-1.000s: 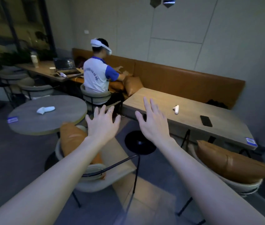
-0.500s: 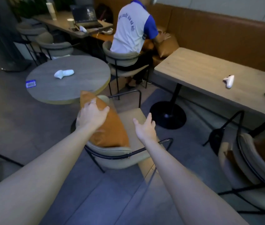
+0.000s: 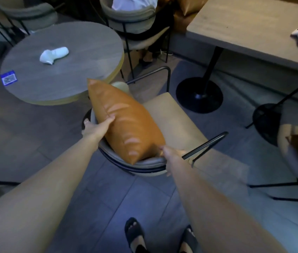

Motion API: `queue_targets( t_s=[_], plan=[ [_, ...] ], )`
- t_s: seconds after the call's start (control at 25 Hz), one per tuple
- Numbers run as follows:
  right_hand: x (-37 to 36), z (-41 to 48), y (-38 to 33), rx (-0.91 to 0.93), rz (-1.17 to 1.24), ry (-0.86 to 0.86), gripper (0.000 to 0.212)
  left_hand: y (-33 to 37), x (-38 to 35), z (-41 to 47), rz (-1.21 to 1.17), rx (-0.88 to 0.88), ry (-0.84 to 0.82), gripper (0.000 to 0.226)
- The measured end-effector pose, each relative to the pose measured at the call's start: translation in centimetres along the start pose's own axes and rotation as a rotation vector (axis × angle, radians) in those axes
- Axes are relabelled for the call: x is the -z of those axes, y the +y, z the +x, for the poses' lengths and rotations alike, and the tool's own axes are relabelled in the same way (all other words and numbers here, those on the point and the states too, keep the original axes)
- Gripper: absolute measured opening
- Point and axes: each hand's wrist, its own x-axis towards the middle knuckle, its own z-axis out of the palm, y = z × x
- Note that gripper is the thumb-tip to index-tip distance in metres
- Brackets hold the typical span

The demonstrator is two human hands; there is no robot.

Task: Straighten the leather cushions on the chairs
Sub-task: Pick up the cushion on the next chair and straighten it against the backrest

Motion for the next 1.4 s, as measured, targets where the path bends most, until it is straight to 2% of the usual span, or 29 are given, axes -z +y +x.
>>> queue_targets(
  t_s=[0.08,0.2,0.4,0.64,1.0,1.16,1.4],
  plan=[
    [-0.9,0.6,0.4,0.031,-0.038,0.103,0.101,-0.8,0.1,1.9,-0.078,0.056,-0.085,0.135],
    [-1.1,1.2,0.7,0.098,-0.136,0.228,0.097,-1.5,-0.4,3.0,-0.176,0.071,-0.179,0.130],
    [0.9,2.4,0.9,0.230,-0.119,0.212,0.096,-1.2,-2.2,2.7,-0.143,0.025,-0.178,0.124],
    [6.6,5.0,-2.7,0.351,-0.167,0.192,0.111,0.7,-7.0,1.7,-0.171,0.026,-0.178,0.121],
    [16.9,11.1,-11.4,0.431,-0.226,0.248,0.097,5.3,-18.8,-0.1,-0.226,0.124,-0.165,0.112],
    [21.1,14.1,-15.3,0.460,-0.190,0.264,0.097,7.9,-24.2,-0.9,-0.187,0.151,-0.136,0.110],
    [24.6,16.1,-18.4,0.567,-0.068,0.377,0.095,12.1,-30.2,-0.7,-0.135,0.148,-0.121,0.104]
  ],
)
